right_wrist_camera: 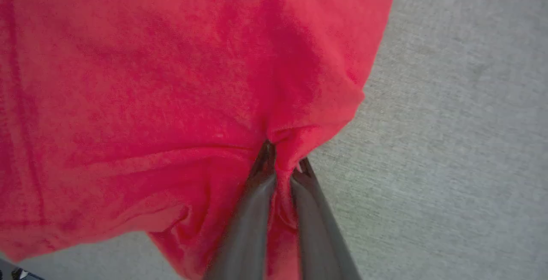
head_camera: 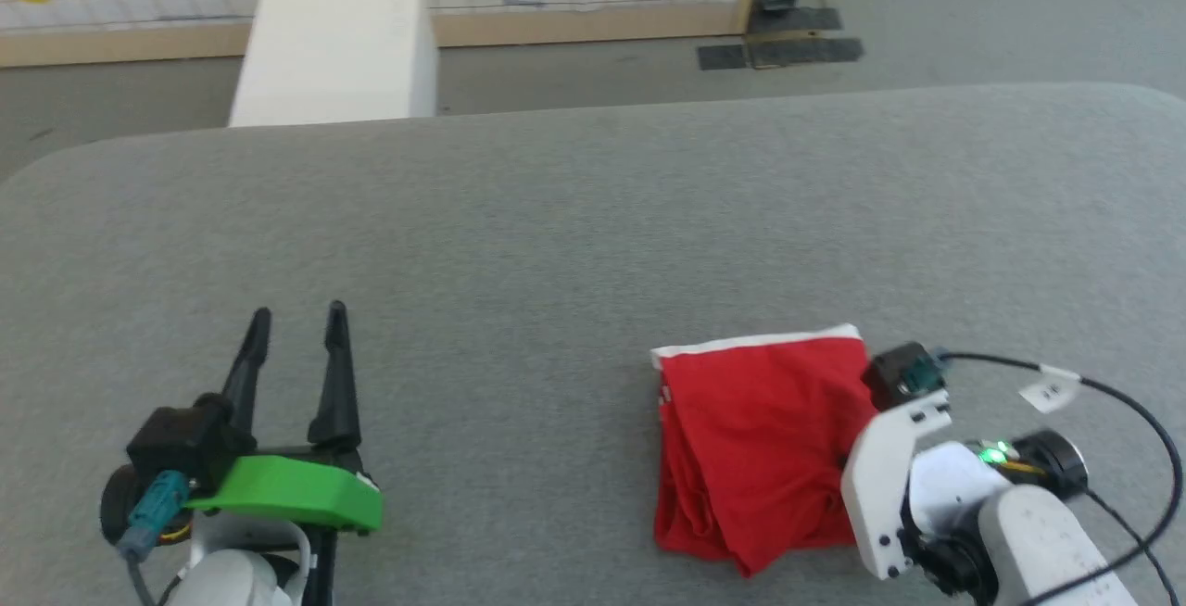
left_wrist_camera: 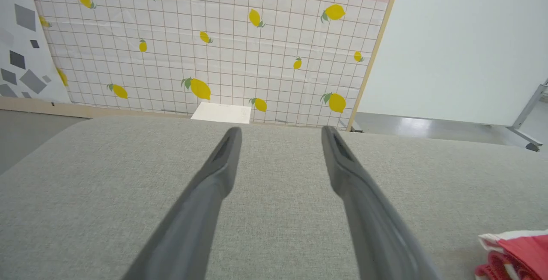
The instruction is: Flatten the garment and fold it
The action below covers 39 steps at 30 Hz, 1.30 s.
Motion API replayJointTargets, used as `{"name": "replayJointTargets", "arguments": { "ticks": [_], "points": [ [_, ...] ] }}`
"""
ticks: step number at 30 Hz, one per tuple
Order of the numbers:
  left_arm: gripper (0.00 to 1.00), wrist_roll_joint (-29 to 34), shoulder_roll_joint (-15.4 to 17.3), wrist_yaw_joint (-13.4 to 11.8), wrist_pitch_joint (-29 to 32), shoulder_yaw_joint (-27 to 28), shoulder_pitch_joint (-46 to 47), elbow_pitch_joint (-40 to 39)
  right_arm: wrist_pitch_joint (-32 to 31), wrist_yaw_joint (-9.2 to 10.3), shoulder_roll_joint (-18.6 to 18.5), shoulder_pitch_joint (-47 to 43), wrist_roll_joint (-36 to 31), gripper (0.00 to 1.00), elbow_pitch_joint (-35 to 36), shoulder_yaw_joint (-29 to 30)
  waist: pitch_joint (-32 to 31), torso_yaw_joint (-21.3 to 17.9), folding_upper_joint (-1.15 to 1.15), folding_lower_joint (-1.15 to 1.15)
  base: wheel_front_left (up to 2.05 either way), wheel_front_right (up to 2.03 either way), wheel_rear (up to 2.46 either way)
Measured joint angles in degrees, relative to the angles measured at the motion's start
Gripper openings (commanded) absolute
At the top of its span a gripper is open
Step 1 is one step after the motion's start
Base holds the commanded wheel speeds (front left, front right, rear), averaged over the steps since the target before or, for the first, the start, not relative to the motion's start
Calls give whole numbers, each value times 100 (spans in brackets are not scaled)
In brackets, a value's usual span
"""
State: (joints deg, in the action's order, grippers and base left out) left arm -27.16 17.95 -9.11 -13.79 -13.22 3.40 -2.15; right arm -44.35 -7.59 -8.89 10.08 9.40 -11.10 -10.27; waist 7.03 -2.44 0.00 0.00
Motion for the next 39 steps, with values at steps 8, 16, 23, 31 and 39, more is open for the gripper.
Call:
{"name": "replayJointTargets", "arguments": {
  "ticks": [8,16,23,31,39],
  "points": [
    [100,13,47,-209,-45,253,-151,-424,9,1,-652,1143,541,0,-198,-1301,114,-936,0,0,0,0,0],
    [100,115,282,-353,121,370,-96,-677,682,1,-1079,2131,687,0,-970,-1680,411,-1999,0,0,0,0,0],
    [100,359,732,-415,611,483,173,-1177,1729,0,-1726,3026,446,0,-2105,-1189,1139,-2563,0,0,0,0,0],
    [100,448,1034,-565,934,660,253,-1572,2276,0,-2113,3455,-24,0,-3088,-148,1928,-2502,0,0,0,0,0],
    [100,450,1158,-616,1050,761,235,-1771,2406,0,-2065,3640,-531,100,-3809,723,2508,-2212,0,1,0,0,0]
  ]
}}
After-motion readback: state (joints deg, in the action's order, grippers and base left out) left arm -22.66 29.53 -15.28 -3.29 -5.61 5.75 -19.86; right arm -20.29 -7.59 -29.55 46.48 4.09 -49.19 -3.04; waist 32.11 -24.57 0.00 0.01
